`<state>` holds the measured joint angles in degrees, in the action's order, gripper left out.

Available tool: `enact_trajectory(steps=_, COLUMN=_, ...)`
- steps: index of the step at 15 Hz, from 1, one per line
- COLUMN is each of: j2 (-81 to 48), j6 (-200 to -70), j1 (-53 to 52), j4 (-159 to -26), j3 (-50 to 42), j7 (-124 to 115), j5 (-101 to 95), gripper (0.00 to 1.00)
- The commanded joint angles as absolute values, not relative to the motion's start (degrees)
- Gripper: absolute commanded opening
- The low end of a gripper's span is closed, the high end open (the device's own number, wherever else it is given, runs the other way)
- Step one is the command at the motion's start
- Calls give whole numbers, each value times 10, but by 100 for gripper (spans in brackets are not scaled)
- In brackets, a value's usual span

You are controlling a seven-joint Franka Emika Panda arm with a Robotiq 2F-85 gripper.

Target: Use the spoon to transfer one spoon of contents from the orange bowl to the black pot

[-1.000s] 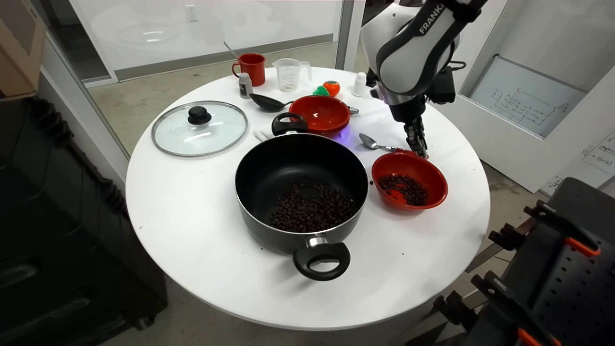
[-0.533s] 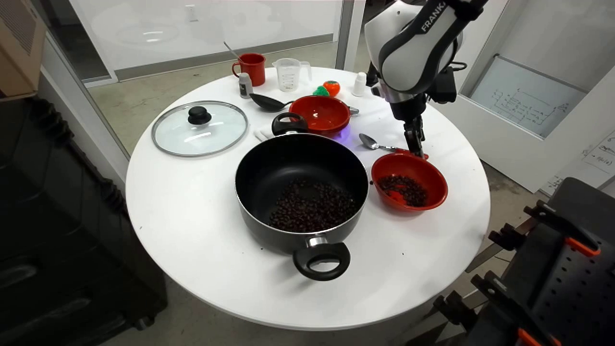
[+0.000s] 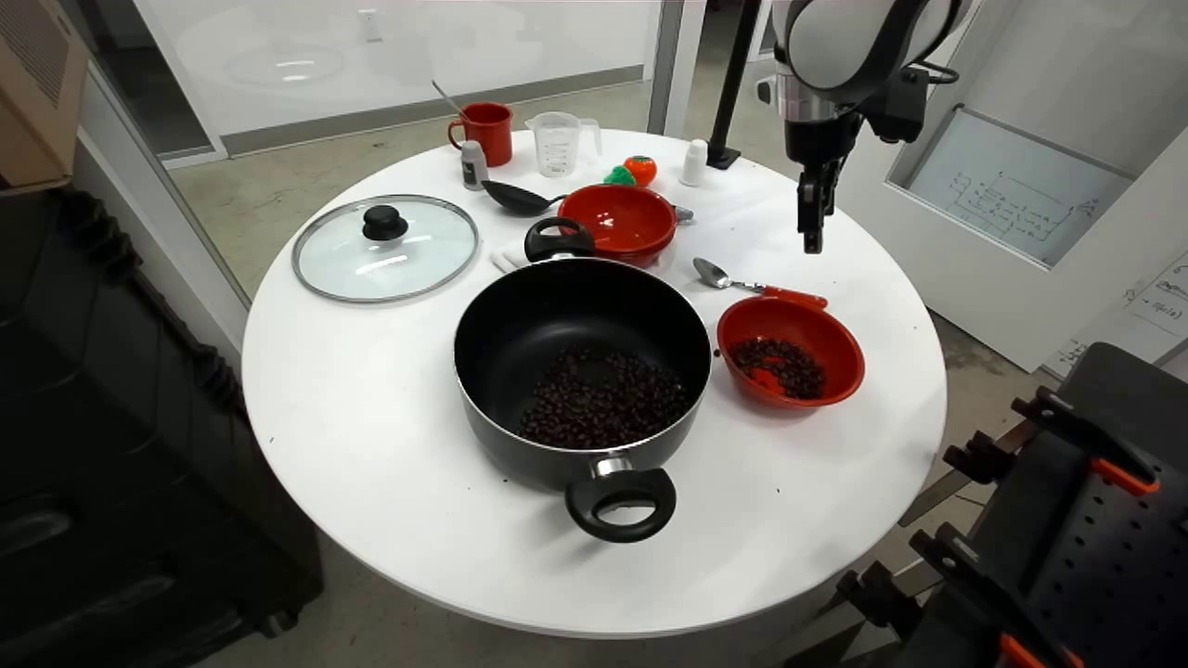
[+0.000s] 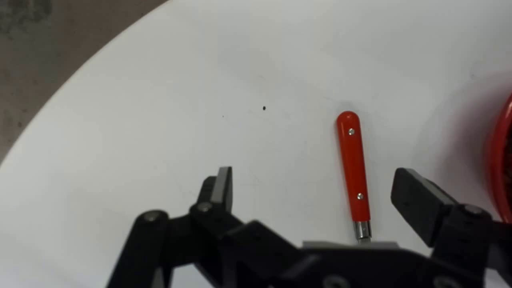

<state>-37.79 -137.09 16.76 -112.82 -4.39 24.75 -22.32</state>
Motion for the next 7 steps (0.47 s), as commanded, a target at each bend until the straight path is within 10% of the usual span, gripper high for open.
enact_trajectory(steps=1, j2=-301, j6=-1335, j1=166, j4=-1182, j3=-46, j7=229, j5=-161, gripper=100)
enact_trajectory(steps=7, j2=-341, j6=-1355, j1=158, j4=-1153, j3=-56, j7=242, j5=-182, gripper=100)
